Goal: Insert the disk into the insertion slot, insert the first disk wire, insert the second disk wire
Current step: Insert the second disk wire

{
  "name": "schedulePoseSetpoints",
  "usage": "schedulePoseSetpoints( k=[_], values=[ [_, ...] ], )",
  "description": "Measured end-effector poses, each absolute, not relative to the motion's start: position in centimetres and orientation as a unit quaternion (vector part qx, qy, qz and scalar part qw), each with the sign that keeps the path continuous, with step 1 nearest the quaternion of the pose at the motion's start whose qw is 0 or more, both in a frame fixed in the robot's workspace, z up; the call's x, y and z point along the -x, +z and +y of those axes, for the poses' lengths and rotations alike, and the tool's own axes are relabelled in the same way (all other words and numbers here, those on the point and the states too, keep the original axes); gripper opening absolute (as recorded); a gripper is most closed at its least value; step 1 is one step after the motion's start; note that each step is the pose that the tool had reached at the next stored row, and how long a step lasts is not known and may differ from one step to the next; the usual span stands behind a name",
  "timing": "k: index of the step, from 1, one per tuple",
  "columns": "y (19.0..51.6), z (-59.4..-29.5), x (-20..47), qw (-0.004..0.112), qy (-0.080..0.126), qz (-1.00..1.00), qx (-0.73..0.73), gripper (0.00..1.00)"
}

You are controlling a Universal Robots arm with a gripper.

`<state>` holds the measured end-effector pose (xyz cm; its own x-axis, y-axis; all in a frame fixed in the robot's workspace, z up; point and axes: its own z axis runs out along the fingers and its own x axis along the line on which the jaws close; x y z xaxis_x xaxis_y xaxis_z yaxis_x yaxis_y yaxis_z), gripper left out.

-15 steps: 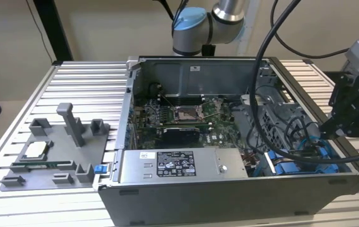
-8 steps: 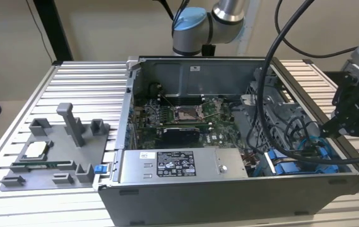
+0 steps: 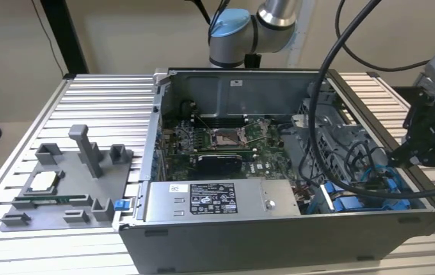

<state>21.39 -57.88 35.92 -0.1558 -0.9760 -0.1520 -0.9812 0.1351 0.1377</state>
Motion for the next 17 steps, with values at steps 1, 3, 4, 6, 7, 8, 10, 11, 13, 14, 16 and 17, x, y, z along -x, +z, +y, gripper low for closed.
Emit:
schedulePoseSetpoints(
  k=[1, 3, 4, 6, 7, 8, 10, 11, 13, 14, 16, 17],
  values=[
    [35.90, -57.92, -21.39, 0.013, 0.102, 0.755, 0.647, 1.00],
    [35.84, -57.95, -21.39, 0.014, 0.102, 0.759, 0.643, 1.00],
    [35.81, -57.96, -21.39, 0.014, 0.102, 0.761, 0.640, 1.00],
    [35.73, -57.97, -21.39, 0.014, 0.102, 0.764, 0.637, 0.00],
    [35.69, -57.97, -21.39, 0.015, 0.102, 0.765, 0.635, 0.00],
    [35.66, -57.97, -21.39, 0.015, 0.102, 0.766, 0.634, 0.00],
    [35.62, -57.98, -21.39, 0.015, 0.102, 0.767, 0.633, 0.00],
    [35.61, -58.01, -21.39, 0.015, 0.102, 0.767, 0.633, 0.00],
    [35.61, -58.04, -21.39, 0.015, 0.102, 0.767, 0.633, 0.00],
    [35.60, -58.04, -21.39, 0.015, 0.102, 0.767, 0.633, 0.00],
    [35.58, -58.07, -21.39, 0.015, 0.102, 0.767, 0.633, 0.00],
    [35.56, -58.08, -21.39, 0.015, 0.102, 0.767, 0.633, 0.00]
  ],
)
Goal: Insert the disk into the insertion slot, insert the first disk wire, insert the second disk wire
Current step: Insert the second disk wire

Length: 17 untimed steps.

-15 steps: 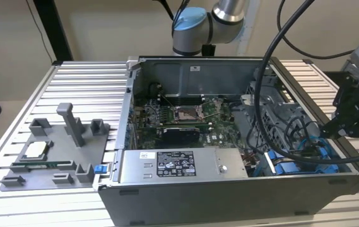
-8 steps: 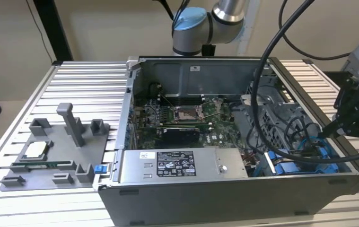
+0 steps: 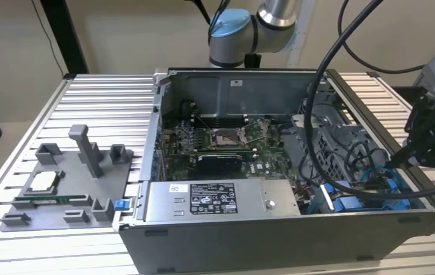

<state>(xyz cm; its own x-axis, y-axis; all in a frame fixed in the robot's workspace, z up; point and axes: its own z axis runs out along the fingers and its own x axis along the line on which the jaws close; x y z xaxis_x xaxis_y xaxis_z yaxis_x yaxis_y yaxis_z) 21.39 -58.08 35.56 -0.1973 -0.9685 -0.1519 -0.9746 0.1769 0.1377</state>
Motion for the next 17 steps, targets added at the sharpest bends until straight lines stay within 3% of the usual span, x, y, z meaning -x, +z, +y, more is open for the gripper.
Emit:
schedulePoseSetpoints(
  k=[1, 17],
  values=[
    [35.5, -58.1, -21.4, 0.015, 0.102, 0.767, 0.633, 1.00],
    [34.1, -58.1, -20.3, 0.014, 0.101, 0.767, 0.633, 1.00]
  ],
)
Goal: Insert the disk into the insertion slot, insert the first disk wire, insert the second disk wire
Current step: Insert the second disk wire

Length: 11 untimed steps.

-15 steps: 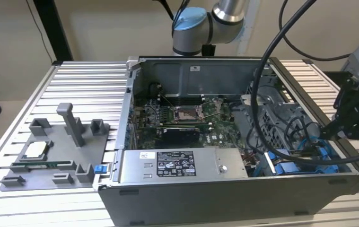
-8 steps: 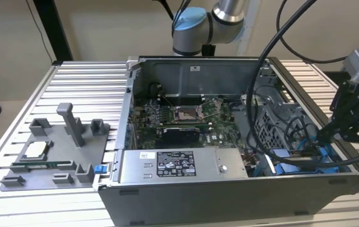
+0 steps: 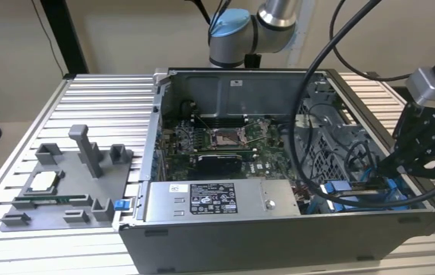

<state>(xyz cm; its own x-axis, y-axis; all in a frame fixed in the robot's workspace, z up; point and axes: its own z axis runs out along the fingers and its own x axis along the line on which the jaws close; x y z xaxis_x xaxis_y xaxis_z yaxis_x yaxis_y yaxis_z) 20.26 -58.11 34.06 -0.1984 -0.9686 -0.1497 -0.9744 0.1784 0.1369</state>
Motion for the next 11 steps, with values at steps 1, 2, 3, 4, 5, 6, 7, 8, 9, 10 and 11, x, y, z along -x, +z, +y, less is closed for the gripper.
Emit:
schedulePoseSetpoints(
  k=[1, 2, 3, 4, 5, 6, 7, 8, 9, 10, 11],
  values=[
    [34.03, -58.11, -20.23, 0.014, 0.101, 0.767, 0.633, 1.00],
    [34.00, -58.11, -20.21, 0.015, 0.101, 0.767, 0.633, 1.00],
    [33.98, -58.11, -20.18, 0.015, 0.101, 0.767, 0.633, 1.00],
    [33.97, -58.11, -20.15, 0.015, 0.100, 0.767, 0.633, 1.00],
    [33.96, -58.12, -20.12, 0.016, 0.100, 0.767, 0.633, 1.00],
    [33.95, -58.11, -20.08, 0.018, 0.100, 0.767, 0.633, 1.00],
    [33.95, -58.10, -20.08, 0.019, 0.101, 0.767, 0.633, 1.00],
    [33.94, -58.10, -20.08, 0.019, 0.102, 0.767, 0.633, 1.00],
    [33.93, -58.10, -20.08, 0.020, 0.103, 0.767, 0.633, 0.00],
    [33.94, -58.10, -20.07, 0.021, 0.103, 0.767, 0.633, 0.00],
    [33.96, -58.10, -20.07, 0.021, 0.104, 0.767, 0.633, 0.00]
  ],
)
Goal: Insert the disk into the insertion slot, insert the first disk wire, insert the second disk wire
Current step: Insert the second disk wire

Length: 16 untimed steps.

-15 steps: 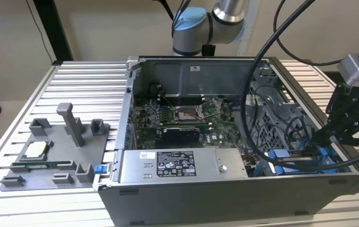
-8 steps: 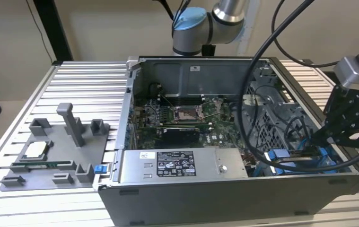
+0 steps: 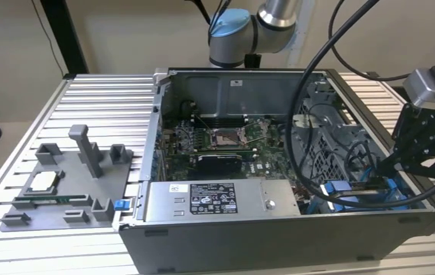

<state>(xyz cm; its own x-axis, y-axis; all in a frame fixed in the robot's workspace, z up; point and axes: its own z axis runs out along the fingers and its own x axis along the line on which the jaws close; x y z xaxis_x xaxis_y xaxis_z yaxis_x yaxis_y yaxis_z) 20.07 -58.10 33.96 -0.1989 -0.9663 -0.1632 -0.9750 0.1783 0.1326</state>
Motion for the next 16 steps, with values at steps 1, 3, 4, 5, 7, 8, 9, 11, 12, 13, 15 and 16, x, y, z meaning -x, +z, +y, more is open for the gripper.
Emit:
schedulePoseSetpoints(
  k=[1, 3, 4, 5, 7, 8, 9, 11, 12, 13, 15, 16],
  values=[
    [34.0, -58.1, -20.1, 0.021, 0.104, 0.767, 0.633, 0.00],
    [34.4, -58.1, -20.1, 0.021, 0.106, 0.767, 0.632, 0.00],
    [34.7, -58.1, -20.1, 0.021, 0.106, 0.767, 0.632, 0.00],
    [35.0, -58.1, -20.1, 0.021, 0.107, 0.767, 0.632, 0.00],
    [35.5, -58.2, -20.2, 0.018, 0.110, 0.767, 0.632, 0.00],
    [35.8, -58.2, -20.2, 0.017, 0.110, 0.767, 0.632, 0.00],
    [36.1, -58.2, -20.2, 0.016, 0.111, 0.767, 0.632, 0.00],
    [36.7, -58.2, -20.2, 0.014, 0.113, 0.767, 0.631, 0.00],
    [36.9, -58.4, -20.3, 0.013, 0.114, 0.767, 0.631, 0.00],
    [36.9, -58.6, -20.3, 0.012, 0.115, 0.767, 0.631, 0.00],
    [36.8, -59.4, -20.3, 0.012, 0.116, 0.767, 0.631, 0.00],
    [36.6, -59.7, -20.3, 0.012, 0.116, 0.767, 0.631, 0.00]
  ],
)
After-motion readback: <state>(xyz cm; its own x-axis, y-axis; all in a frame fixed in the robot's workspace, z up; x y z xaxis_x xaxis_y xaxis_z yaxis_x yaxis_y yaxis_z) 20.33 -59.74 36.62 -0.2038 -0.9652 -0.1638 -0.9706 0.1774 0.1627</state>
